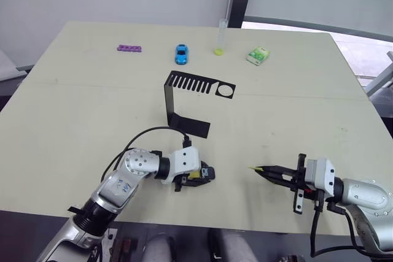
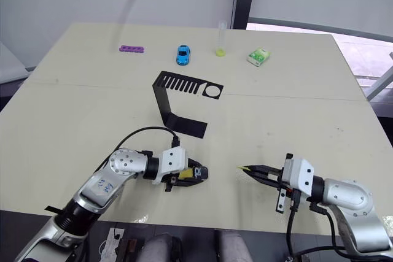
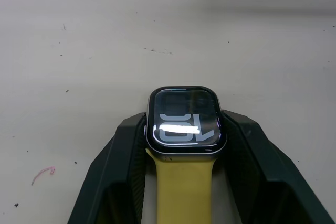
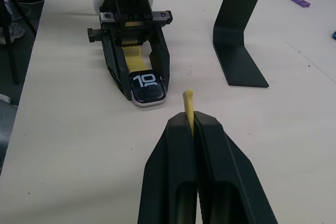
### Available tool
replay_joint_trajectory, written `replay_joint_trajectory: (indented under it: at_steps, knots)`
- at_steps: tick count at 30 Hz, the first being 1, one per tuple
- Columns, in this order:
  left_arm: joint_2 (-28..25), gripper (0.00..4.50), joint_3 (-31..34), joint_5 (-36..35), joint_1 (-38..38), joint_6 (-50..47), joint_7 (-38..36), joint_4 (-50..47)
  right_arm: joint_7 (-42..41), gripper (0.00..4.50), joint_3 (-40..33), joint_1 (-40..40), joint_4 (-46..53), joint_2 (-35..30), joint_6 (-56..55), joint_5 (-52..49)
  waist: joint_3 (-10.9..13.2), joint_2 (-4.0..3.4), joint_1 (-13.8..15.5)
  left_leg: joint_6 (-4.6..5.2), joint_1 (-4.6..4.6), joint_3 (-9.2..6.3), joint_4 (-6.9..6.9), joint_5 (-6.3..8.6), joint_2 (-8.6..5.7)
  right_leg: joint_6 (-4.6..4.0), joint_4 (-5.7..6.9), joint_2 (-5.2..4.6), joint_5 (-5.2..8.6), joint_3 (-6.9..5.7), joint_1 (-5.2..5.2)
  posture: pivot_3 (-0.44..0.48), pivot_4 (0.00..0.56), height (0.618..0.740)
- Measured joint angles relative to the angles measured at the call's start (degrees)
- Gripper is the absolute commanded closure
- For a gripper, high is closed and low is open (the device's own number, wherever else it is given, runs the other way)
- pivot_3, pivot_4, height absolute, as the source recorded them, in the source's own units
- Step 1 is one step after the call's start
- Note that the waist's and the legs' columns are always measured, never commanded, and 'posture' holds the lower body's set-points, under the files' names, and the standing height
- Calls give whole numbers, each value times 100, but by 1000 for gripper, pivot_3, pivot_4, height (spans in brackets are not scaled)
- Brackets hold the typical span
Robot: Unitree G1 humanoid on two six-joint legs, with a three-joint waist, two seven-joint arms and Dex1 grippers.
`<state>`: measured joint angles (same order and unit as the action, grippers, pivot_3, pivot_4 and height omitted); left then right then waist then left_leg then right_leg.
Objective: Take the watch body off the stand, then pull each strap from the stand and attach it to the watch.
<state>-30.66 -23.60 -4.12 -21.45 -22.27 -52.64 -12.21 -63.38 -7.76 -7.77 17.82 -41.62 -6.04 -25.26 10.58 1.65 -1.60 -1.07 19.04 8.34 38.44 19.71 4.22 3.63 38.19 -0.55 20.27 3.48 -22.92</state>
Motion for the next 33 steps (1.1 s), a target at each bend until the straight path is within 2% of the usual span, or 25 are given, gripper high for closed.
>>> replay_joint_trajectory:
  at_steps: [6, 9, 15, 17, 18, 20, 23, 27, 33]
  knots:
    - [22, 2904, 60, -26, 51, 183, -4, 85, 1, 4500, 7, -9, 0, 45, -26, 14, 0, 0, -1, 0, -2, 0, 0, 0, 0, 0, -1, 0, 0, -1, 2, 0, 150, 740]
    - [112, 2904, 389, -388, 180, 56, -15, 167, 72, 4500, 30, 116, 16, 105, -172, 168, 0, 0, -15, 0, -1, 0, 1, 0, 2, 0, 2, 1, 0, -2, 1, 0, 150, 740]
    - [132, 2904, 1730, -2056, 161, -1324, -197, 49, 325, 4500, 158, 489, 531, 116, -321, 524, 1, -1, -38, -7, 7, -1, 0, -2, 5, -3, 17, 3, 2, -4, -16, 0, 150, 740]
    - [62, 2904, 2044, -2798, 84, -2313, -225, 28, 436, 4500, 316, 745, 709, 117, -337, 728, 1, 0, -33, -6, 12, -2, 6, -1, 4, -3, 16, 2, 2, -5, -18, 0, 150, 740]
    - [47, 2904, 2063, -2880, 53, -2435, -229, 26, 446, 4500, 320, 761, 733, 117, -350, 754, 1, 0, -30, -7, 16, -3, 8, -1, 4, -3, 16, 2, 2, -7, -20, 0, 150, 740]
    - [-34, 2904, 2276, -3522, -133, -3321, -236, 15, 497, 4500, 449, 929, 804, 114, -417, 973, 1, 1, -27, -7, 19, -4, 11, -1, 4, -3, 18, 2, 2, -7, -24, 0, 150, 740]
    - [-209, 2904, 2403, -4108, -501, -4236, -221, 13, 527, 4500, 650, 1081, 970, 105, -601, 1268, 1, 1, -18, -7, 20, -5, 12, 0, 1, -3, 16, 2, 2, -7, -25, 0, 150, 740]
    - [-163, 2904, 2321, -4221, -791, -4740, 89, 18, 550, 4500, 782, 1082, 1041, 73, -665, 1487, 1, 1, -18, -6, 22, -5, 19, 0, 0, -3, 19, 2, 2, -6, -25, 0, 150, 740]
    - [-48, 2904, 2079, -4193, -973, -4989, 572, -124, 785, 4500, 899, 923, 1074, 114, -668, 1763, 1, 1, -44, -9, 21, -4, 21, 1, 3, -5, 26, 6, 3, -4, -29, 0, 150, 740]
